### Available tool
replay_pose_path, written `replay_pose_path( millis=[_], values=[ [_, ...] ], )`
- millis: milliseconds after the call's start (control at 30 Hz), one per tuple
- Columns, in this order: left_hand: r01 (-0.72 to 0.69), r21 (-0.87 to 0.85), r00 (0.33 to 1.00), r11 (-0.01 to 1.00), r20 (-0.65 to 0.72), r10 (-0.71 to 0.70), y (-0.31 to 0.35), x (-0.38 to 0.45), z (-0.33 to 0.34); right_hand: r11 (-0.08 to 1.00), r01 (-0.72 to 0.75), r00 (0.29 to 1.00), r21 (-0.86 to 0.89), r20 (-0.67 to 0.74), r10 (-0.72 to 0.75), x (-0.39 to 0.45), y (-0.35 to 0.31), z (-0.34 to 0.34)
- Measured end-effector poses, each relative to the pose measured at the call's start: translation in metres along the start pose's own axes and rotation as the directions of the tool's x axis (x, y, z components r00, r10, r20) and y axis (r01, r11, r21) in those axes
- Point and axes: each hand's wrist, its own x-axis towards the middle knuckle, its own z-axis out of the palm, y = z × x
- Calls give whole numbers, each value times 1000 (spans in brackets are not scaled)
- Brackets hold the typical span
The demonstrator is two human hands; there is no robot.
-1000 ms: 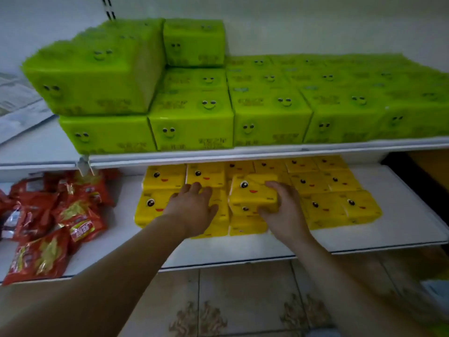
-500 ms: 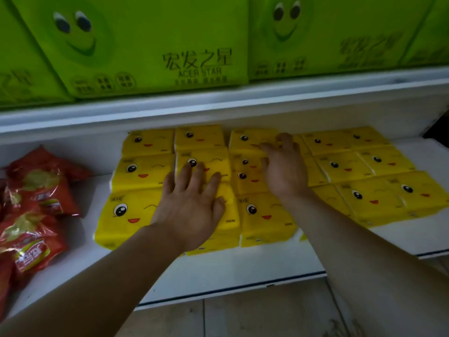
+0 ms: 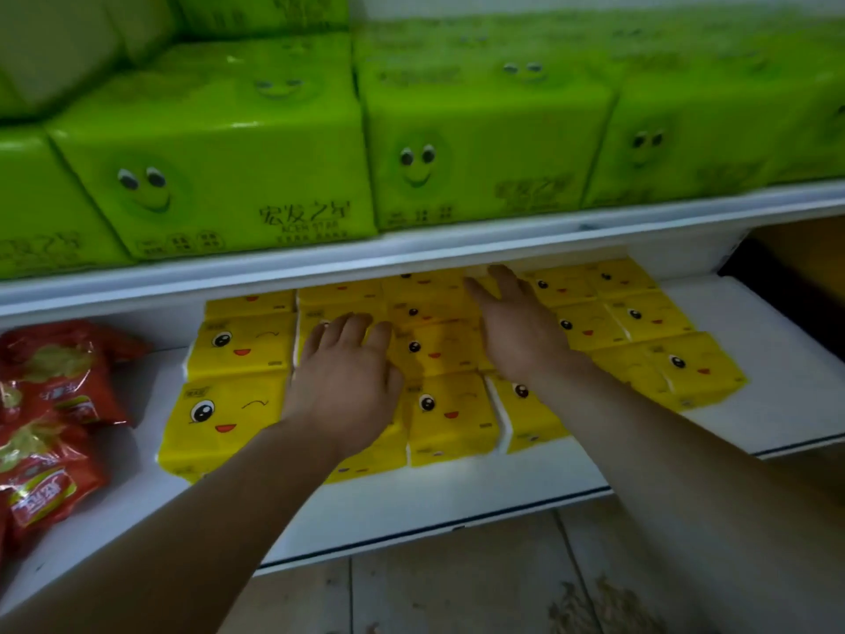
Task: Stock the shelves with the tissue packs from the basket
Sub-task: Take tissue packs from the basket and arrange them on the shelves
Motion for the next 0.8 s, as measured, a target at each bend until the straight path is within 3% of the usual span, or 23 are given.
replay_pose_path(
  millis=[167, 300, 467, 633, 800],
  values=[
    [-218, -154, 972, 964, 49, 228, 93, -12, -40, 989, -34, 998, 141, -55, 42, -83, 54, -60],
    [-397, -282, 891, 874, 112, 441, 190, -30, -72, 963, -81, 994, 258, -50, 97, -177, 100, -121],
    [-483, -513, 800, 709, 71, 596, 306, -85, -84, 899, -330, 938, 288, -4, 346, -326, 170, -185],
    [-420, -705, 651, 571, 205, 731, 392, -165, -63, 802, -562, 825, 205, 71, 560, -469, 215, -210],
    [-266, -784, 525, 560, 370, 767, 445, -236, -40, 721, -689, 723, 74, 138, 677, -578, 222, -221]
  ],
)
